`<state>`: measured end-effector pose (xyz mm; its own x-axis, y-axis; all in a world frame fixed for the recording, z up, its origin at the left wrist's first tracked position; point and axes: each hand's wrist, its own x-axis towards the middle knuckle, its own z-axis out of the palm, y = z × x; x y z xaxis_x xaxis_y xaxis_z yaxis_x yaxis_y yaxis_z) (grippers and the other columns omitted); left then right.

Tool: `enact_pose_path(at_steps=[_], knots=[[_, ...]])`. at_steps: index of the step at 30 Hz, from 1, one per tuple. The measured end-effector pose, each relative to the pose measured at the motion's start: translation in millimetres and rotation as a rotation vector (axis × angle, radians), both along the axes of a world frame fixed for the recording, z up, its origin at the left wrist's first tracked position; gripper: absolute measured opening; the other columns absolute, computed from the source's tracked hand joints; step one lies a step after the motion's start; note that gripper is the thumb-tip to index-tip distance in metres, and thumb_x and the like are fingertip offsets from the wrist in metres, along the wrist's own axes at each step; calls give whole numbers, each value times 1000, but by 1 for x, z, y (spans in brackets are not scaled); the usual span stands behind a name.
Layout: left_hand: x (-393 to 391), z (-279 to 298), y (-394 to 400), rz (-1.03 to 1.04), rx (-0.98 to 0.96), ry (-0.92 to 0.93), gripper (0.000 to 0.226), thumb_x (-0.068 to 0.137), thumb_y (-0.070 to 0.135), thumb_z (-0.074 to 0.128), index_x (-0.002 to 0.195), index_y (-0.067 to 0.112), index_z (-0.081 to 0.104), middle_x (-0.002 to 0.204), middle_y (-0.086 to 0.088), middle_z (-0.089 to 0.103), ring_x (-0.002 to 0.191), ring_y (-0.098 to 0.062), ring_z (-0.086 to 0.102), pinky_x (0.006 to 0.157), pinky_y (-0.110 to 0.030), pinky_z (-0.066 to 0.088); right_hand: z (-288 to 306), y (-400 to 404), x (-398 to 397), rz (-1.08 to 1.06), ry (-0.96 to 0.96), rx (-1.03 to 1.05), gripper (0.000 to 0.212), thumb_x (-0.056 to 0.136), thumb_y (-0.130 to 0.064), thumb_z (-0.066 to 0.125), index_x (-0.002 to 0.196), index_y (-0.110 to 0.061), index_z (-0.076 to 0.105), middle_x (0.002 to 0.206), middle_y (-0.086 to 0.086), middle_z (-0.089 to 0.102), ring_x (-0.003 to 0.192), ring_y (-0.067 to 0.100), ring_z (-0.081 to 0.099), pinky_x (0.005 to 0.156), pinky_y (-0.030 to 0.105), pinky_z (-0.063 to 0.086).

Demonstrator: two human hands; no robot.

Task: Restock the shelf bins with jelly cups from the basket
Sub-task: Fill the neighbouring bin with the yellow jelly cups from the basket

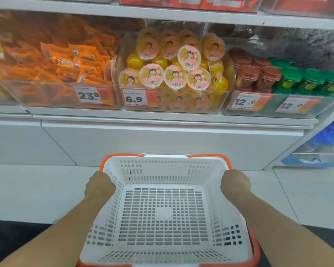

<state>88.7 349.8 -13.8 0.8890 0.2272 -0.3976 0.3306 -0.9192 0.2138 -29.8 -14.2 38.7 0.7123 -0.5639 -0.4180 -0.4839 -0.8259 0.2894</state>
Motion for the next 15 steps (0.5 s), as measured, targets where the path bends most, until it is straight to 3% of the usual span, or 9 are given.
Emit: enact_pose_path(at_steps=[3, 5, 6, 8, 10, 12, 15], knots=[[9, 28, 2, -150, 151, -27, 26, 92, 4, 49, 117, -1, 54, 119, -15, 58, 109, -32, 61, 86, -36, 50, 38, 6, 12, 25, 12, 12, 30, 91, -4, 48, 114, -12, 65, 119, 4, 64, 109, 21, 62, 73, 26, 46], [13, 57, -4, -169, 156, -35, 22, 87, 0, 49, 107, 1, 58, 107, -15, 65, 95, -31, 68, 78, -34, 54, 64, 10, 21, 40, 18, 72, 21, 89, -1, 47, 97, -11, 65, 107, 5, 70, 91, 21, 66, 66, 26, 46], [15, 71, -9, -166, 121, -37, 16, 85, -1, 51, 98, 3, 59, 94, -13, 68, 80, -28, 71, 67, -31, 55, 77, 14, 25, 40, 35, 137, 18, 88, -1, 48, 83, -12, 62, 92, 4, 73, 75, 17, 67, 62, 25, 47], [15, 102, -26, -138, -71, -15, 8, 84, -4, 54, 86, 2, 59, 72, -11, 68, 54, -25, 68, 46, -25, 48, 94, 24, 34, -65, 47, 468, 21, 87, -3, 53, 72, -10, 64, 67, 4, 72, 51, 12, 65, 54, 22, 51], [5, 124, -49, -54, -533, 76, 5, 89, -4, 58, 91, -4, 63, 72, -14, 72, 49, -26, 67, 41, -25, 48, 102, 40, 37, -243, -32, 914, 10, 90, -5, 64, 84, 0, 68, 69, 9, 73, 51, 15, 68, 49, 22, 53], [-15, 137, -71, -14, -964, 231, 14, 97, 7, 58, 105, -5, 61, 85, -18, 73, 56, -26, 69, 48, -28, 54, 94, 56, 38, -291, -120, 1149, 19, 92, -14, 69, 100, 3, 67, 78, 11, 74, 61, 17, 71, 51, 21, 53], [-39, 130, -95, -133, -1045, 411, 36, 103, 30, 50, 111, -2, 64, 101, -21, 70, 81, -35, 72, 73, -43, 61, 79, 78, 41, -409, -134, 1433, 36, 95, -27, 67, 117, 0, 63, 89, 13, 73, 73, 18, 71, 65, 23, 58]])
